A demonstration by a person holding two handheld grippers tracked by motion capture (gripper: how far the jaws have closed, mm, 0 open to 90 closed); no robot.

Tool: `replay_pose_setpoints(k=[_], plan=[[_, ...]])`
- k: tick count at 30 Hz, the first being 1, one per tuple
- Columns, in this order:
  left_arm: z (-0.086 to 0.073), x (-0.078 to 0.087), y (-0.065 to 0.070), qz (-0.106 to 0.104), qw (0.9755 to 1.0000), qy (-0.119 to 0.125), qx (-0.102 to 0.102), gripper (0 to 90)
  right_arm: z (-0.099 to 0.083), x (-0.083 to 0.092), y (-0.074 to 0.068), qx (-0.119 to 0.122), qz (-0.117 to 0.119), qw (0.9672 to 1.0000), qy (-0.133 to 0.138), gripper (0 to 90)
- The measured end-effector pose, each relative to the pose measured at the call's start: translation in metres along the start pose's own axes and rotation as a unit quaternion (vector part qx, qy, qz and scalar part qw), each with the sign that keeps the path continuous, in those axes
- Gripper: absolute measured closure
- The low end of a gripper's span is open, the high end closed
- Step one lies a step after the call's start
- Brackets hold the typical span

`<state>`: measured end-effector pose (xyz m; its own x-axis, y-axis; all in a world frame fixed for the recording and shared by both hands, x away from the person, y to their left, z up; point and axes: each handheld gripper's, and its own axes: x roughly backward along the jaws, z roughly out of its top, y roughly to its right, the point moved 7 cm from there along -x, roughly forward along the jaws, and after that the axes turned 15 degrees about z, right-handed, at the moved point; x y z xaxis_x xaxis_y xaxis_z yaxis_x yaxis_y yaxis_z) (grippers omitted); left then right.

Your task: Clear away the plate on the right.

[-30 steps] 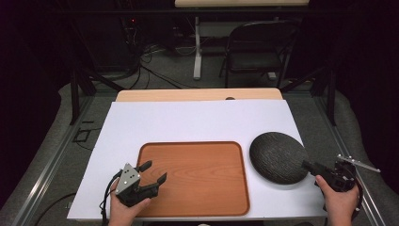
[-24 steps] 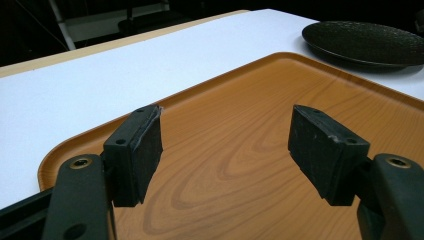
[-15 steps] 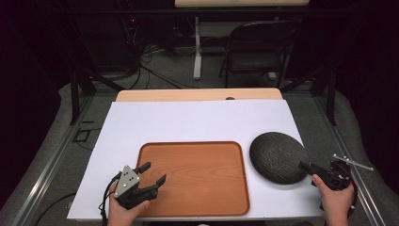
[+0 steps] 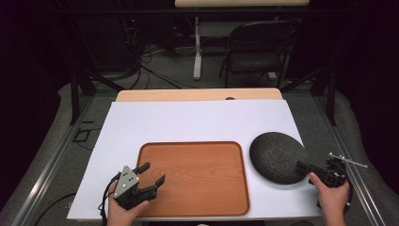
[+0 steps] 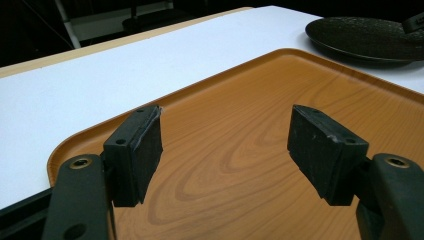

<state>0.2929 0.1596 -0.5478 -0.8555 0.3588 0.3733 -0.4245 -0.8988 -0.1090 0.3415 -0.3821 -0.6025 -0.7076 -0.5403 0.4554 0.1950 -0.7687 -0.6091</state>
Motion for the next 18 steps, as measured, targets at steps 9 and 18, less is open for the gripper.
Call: replay_pose_setpoints(k=[9,18], plan=[[0.0002,0.0006,-0.0016,0.001,1.0,0.0,0.005,30.4,0.001,-0.0019,0.0025,0.0,0.012,0.9999,0.01,45.3],[-0.0002,0.0002,-0.0035,0.001,1.0,0.0,0.009,30.6,0.0005,-0.0012,0.0059,-0.012,0.024,0.9995,0.018,49.4]])
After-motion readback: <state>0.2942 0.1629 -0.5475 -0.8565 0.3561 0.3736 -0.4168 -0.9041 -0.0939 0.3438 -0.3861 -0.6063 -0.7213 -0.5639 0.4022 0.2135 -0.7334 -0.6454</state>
